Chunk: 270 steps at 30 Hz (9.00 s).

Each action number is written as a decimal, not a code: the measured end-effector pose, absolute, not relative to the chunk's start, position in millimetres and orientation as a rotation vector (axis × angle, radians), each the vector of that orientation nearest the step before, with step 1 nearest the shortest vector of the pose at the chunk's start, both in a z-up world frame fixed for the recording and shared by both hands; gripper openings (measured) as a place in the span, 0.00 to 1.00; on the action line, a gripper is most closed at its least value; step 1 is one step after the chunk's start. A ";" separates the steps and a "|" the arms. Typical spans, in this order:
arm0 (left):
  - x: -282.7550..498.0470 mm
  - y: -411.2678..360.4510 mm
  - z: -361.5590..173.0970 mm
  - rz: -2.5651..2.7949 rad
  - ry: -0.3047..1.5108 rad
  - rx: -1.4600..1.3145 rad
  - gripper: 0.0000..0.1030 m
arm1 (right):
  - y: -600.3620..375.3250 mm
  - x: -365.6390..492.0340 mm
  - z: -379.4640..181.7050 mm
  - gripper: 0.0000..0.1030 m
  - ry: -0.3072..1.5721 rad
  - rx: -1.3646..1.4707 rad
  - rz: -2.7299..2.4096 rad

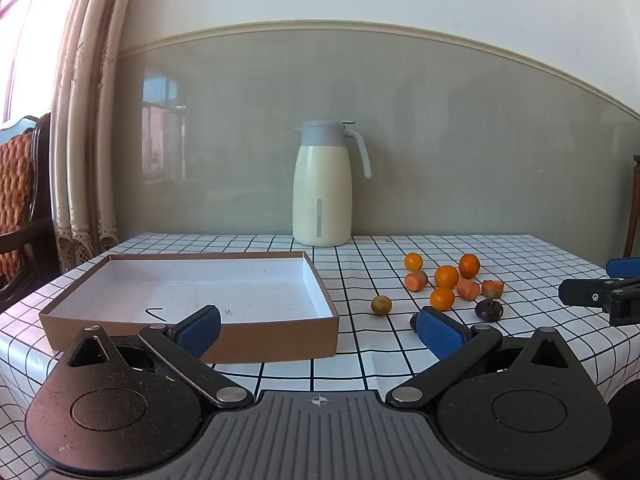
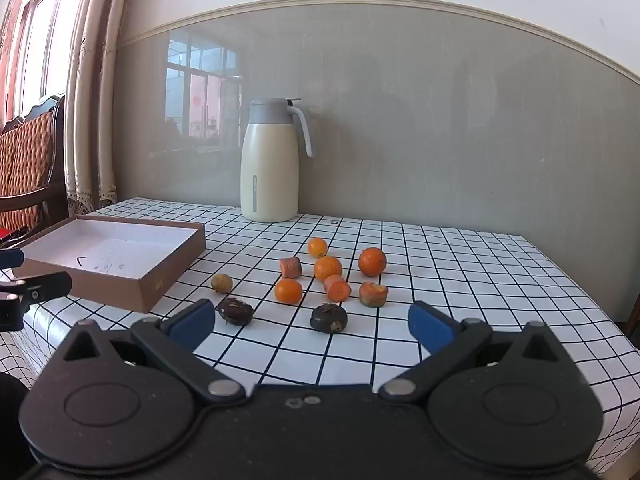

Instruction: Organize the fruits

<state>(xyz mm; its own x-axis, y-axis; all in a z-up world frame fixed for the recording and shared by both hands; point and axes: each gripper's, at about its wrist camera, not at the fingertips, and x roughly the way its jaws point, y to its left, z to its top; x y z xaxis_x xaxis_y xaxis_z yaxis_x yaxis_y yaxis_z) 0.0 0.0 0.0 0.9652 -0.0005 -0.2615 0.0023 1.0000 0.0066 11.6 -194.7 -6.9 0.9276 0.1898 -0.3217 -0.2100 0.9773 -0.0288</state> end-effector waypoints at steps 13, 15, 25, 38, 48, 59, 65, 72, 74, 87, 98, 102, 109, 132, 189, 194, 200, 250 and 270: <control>0.0 0.0 0.0 -0.001 0.262 0.009 1.00 | -194.8 11.6 -6.9 0.94 0.323 -0.063 0.205; -0.1 0.0 0.0 -0.001 0.262 0.009 1.00 | -194.8 11.6 -7.0 0.94 0.323 -0.063 0.205; -1.9 3.6 0.3 0.014 0.260 -0.004 1.00 | -193.4 14.0 -7.3 0.94 0.336 -0.068 0.205; 1.3 1.5 -0.5 0.023 0.259 -0.002 1.00 | -192.8 13.2 -7.9 0.94 0.327 -0.081 0.198; 9.4 -8.5 1.0 0.012 0.259 0.028 1.00 | -189.5 33.5 -2.5 0.75 0.353 -0.110 0.219; 52.6 -52.1 -9.9 -0.088 0.281 0.115 0.81 | -190.7 80.1 -20.5 0.68 0.412 -0.138 0.211; 81.5 -73.1 -23.1 -0.144 0.346 0.117 0.74 | -195.2 104.0 -30.4 0.67 0.440 -0.132 0.204; 113.9 -83.5 -42.0 -0.181 0.453 0.091 0.56 | -192.4 132.1 -43.4 0.53 0.498 -0.140 0.237; 122.3 -86.1 -46.8 -0.187 0.471 0.084 0.55 | -191.2 138.5 -47.0 0.49 0.518 -0.139 0.240; 146.7 -100.4 -55.9 -0.225 0.491 0.066 0.55 | -183.8 162.3 -61.5 0.37 0.593 -0.163 0.262; 150.8 -105.0 -58.6 -0.224 0.499 0.073 0.36 | -184.4 165.0 -61.7 0.26 0.603 -0.153 0.266; 137.0 -95.5 -45.1 -0.211 0.448 0.068 0.36 | -185.4 157.7 -50.1 0.27 0.557 -0.128 0.261; 112.5 -62.2 -15.7 -0.149 0.375 0.052 0.36 | -165.6 137.7 -23.4 0.27 0.437 -0.103 0.311; 73.0 114.1 17.8 0.259 0.280 0.000 0.36 | -40.8 136.5 5.0 0.27 0.287 -0.111 0.581; 57.1 131.5 10.2 0.422 0.124 0.008 1.00 | -21.2 160.0 -3.3 0.94 0.250 -0.172 0.414; 55.4 118.3 13.3 0.391 0.080 0.003 1.00 | -45.1 163.6 -0.1 0.94 0.231 -0.139 0.295; 64.0 97.6 13.7 0.299 0.084 0.016 1.00 | -90.8 168.8 2.3 0.94 0.289 -0.021 0.304; 141.7 -89.5 -27.4 -0.026 0.297 0.039 1.00 | -246.0 164.3 -34.4 0.84 0.444 -0.041 0.118; 175.2 -92.3 -51.6 -0.045 0.449 0.057 0.72 | -210.6 189.1 -48.5 0.41 0.482 -0.077 0.247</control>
